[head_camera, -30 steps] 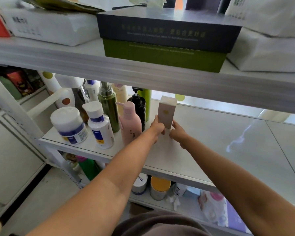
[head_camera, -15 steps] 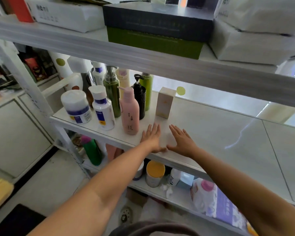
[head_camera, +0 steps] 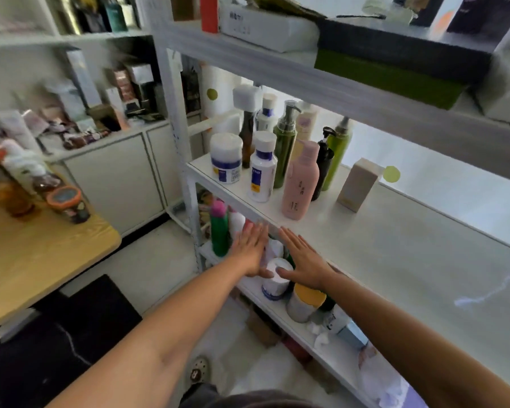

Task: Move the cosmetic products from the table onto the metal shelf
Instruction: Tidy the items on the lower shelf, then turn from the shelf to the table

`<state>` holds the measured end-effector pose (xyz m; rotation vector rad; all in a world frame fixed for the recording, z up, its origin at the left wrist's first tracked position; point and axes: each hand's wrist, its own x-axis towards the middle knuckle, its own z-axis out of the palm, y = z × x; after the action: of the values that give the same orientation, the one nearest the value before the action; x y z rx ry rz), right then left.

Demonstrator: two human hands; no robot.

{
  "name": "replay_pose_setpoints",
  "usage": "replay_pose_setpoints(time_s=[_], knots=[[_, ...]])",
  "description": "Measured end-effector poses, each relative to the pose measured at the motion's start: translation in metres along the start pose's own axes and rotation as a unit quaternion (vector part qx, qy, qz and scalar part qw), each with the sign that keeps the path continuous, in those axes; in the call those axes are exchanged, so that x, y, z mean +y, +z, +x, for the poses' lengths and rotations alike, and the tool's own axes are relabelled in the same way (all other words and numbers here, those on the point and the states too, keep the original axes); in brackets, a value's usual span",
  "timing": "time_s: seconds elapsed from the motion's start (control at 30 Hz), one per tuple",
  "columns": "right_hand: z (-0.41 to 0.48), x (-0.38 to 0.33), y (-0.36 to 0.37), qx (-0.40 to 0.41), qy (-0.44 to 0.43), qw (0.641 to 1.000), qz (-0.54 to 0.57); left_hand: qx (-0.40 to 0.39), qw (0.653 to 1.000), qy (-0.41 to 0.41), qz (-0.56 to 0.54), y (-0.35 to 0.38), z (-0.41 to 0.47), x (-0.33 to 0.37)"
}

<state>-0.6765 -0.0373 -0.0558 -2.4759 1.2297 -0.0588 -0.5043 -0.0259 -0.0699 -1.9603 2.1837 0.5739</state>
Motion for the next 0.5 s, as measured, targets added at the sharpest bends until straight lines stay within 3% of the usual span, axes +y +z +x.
replay_pose_setpoints(time_s=[0.23,0.5], knots=[[0.077,-0.100,0.030,-0.037,-0.119,0.991,-0.041,0.029,0.993,-0.105,-0.049,0.001,-0.048,-0.113],[0.198,-0.252,0.077,-0.090,-0.233,0.966,-0.063,0.052,0.960,-0.256,-0.100,0.001,-0.128,-0.291]])
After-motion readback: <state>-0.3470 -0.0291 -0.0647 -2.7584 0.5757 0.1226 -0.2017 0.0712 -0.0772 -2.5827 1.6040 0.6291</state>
